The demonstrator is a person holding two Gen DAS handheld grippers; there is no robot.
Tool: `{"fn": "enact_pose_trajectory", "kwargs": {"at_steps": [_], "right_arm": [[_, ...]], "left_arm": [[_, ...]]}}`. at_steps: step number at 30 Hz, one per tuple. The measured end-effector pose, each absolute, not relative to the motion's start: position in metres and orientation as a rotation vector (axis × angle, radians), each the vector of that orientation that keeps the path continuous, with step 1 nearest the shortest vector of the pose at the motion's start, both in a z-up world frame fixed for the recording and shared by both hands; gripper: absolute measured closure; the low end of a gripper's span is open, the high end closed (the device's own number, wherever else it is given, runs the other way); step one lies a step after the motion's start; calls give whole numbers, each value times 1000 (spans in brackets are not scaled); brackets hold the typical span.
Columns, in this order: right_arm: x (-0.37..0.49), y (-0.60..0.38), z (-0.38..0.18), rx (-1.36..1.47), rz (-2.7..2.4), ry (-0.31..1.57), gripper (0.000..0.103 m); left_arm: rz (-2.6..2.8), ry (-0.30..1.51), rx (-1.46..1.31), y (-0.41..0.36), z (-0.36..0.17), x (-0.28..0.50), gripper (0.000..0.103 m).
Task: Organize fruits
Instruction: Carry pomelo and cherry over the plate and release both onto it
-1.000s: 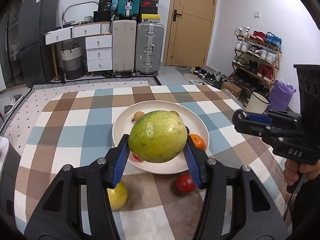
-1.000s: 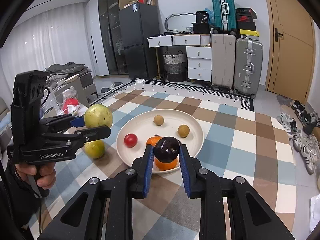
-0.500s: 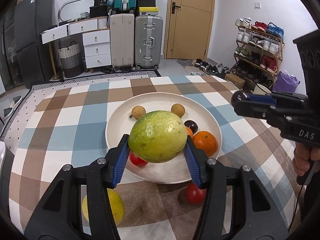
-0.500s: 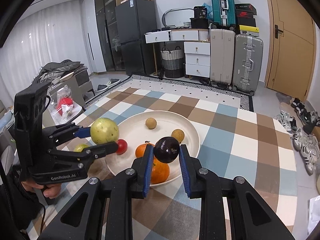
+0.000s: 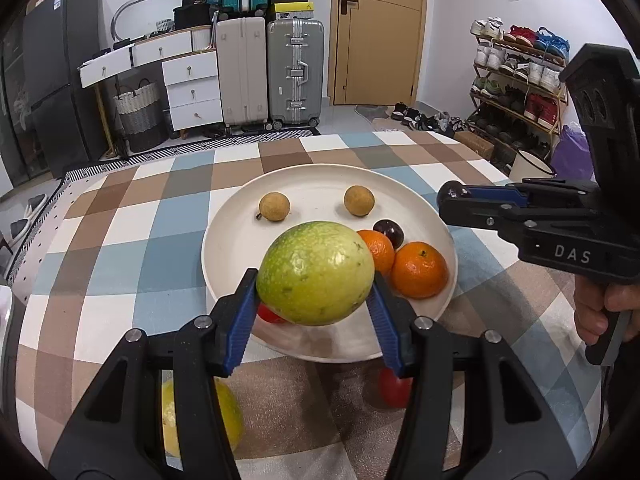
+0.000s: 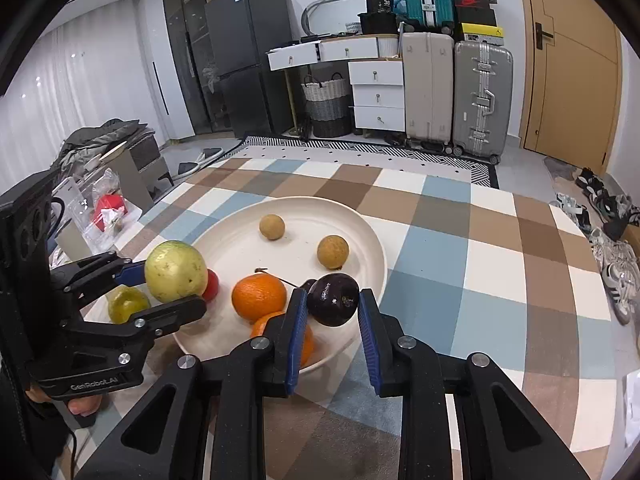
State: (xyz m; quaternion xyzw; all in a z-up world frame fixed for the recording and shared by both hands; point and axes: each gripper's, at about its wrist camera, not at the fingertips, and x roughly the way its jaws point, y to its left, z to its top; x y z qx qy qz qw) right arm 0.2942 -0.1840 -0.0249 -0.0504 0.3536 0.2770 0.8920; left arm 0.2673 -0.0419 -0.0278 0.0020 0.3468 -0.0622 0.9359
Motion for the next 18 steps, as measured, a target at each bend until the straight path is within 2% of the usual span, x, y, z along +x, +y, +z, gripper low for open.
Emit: {"fn": "enact_pose_trajectory", "kwargs": {"at_steps": [6,10,14,15,17,18], "right_arm": [[303,-183,-36,-104,563,765,76],[299,-185,-33,-115,540,729,59],[293,-190,-28,-112,536,715,53],[292,-190,-28,-111,534,714,49],[290,-192,-27,-100,546,721,27],[288,-193,-27,-94,550,718,22]], "left_arm": [[-134,731,-1,-41,-33,270,52],[-149,740,-13,-42,-33,270,52],[-148,728,-5,-43,-29,265,52],[-154,724,-8,-43,-27,264,51],[-148,706,-10,-42,-23,258,47],[-147,697,-13,-41,-20,255,43]]}}
